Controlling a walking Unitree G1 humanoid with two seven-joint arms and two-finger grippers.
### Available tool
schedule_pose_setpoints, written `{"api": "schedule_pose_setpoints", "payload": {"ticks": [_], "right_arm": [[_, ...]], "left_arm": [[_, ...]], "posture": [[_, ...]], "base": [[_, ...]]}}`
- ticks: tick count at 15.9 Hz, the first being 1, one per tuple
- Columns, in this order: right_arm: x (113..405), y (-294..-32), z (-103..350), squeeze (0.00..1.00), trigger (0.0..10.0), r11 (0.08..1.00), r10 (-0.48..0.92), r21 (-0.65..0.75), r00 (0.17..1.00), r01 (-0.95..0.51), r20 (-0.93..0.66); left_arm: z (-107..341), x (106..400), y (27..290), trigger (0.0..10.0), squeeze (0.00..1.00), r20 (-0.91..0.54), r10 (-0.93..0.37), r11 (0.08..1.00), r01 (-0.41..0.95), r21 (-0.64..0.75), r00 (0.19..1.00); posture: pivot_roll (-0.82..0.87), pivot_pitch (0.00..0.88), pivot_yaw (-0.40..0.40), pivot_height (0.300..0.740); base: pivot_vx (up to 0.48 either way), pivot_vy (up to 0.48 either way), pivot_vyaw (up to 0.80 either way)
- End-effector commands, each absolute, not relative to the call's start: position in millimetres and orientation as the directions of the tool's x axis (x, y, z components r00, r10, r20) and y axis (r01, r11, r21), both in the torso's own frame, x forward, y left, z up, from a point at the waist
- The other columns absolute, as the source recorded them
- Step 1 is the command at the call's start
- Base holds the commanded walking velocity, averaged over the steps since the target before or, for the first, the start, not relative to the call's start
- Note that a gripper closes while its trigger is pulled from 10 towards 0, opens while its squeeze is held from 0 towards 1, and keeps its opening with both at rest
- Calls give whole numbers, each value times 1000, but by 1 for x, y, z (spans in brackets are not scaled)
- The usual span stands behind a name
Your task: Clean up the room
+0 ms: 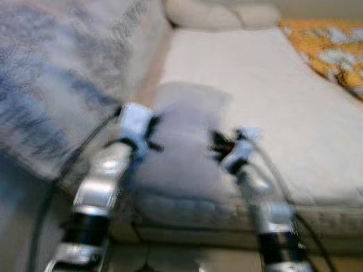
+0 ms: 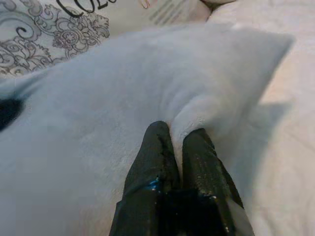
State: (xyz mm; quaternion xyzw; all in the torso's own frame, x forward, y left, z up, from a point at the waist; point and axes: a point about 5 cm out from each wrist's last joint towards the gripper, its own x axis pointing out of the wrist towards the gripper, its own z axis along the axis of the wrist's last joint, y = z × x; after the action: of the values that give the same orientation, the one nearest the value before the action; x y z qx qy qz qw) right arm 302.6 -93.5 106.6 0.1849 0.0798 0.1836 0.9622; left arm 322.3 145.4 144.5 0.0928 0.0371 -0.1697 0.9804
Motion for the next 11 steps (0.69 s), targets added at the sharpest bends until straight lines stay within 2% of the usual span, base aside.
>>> {"api": "schedule_pose_setpoints", "payload": {"ticks": [1, 5, 9, 11], "right_arm": [[305, -111, 109, 0, 10000, 888, 331, 363, 940, -283, -76], [306, -106, 109, 0, 10000, 887, 366, 334, 927, -320, -86], [306, -101, 107, 0, 10000, 880, 407, 311, 908, -360, -99], [306, -100, 106, 0, 10000, 873, 417, 319, 904, -368, -98]], "left_arm": [[159, 325, 133, 10000, 0, -39, -359, 916, 360, 178, 932], [159, 325, 136, 10000, 0, -36, -353, 918, 354, 178, 935], [160, 326, 140, 10000, 0, -34, -343, 920, 343, 188, 939], [161, 327, 142, 10000, 0, -37, -349, 915, 349, 202, 937]], "posture": [[-121, 0, 33, 740], [-114, 0, 20, 740], [-114, 0, 18, 740], [-115, 0, 22, 740]], "base": [[285, 0, 0], [292, 0, 0], [292, 0, 730], [292, 0, 0]]}}
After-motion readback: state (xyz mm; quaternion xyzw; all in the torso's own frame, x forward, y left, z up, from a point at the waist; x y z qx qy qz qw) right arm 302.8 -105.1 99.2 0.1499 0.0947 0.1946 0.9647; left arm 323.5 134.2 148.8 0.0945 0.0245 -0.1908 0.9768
